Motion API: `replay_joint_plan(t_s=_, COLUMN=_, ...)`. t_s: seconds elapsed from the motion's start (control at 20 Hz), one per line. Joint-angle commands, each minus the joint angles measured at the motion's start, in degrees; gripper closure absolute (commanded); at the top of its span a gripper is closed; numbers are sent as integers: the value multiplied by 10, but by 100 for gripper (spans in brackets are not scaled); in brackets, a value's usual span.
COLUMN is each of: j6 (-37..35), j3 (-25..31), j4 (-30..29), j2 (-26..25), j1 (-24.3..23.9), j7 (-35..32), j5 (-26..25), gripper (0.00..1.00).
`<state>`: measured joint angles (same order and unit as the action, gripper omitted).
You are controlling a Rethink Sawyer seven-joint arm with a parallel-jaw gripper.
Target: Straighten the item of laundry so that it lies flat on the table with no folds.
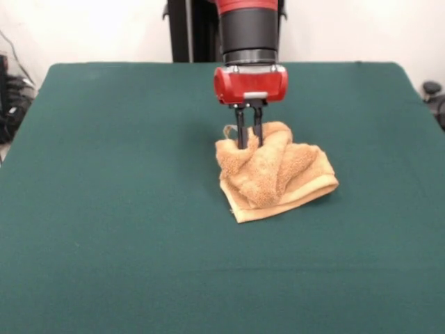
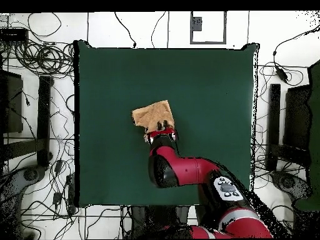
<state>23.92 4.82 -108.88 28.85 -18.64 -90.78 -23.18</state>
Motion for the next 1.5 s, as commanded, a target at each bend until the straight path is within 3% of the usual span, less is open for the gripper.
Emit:
replay_joint_plan(t_s=0.05, j6=-312, j3=34, j4=14, j2=13, j1=-20, j7=-33, j5=64, gripper=100)
replay_joint_plan(t_s=0.35, j6=-320, j3=33, j4=12, j2=19, j1=-18, j7=-47, j5=68, gripper=100)
replay_joint_plan(t_s=0.9, j6=-446, j3=21, j4=-62, j2=121, j1=15, j7=-101, j5=128, gripper=100)
replay_joint_plan(t_s=1.2, j6=-468, j3=15, j4=-61, j2=104, j1=12, j7=-106, j5=145, gripper=100)
replay_joint_plan(t_s=1.5, j6=-527, j3=4, j4=-39, j2=55, j1=13, j7=-110, j5=171, gripper=100)
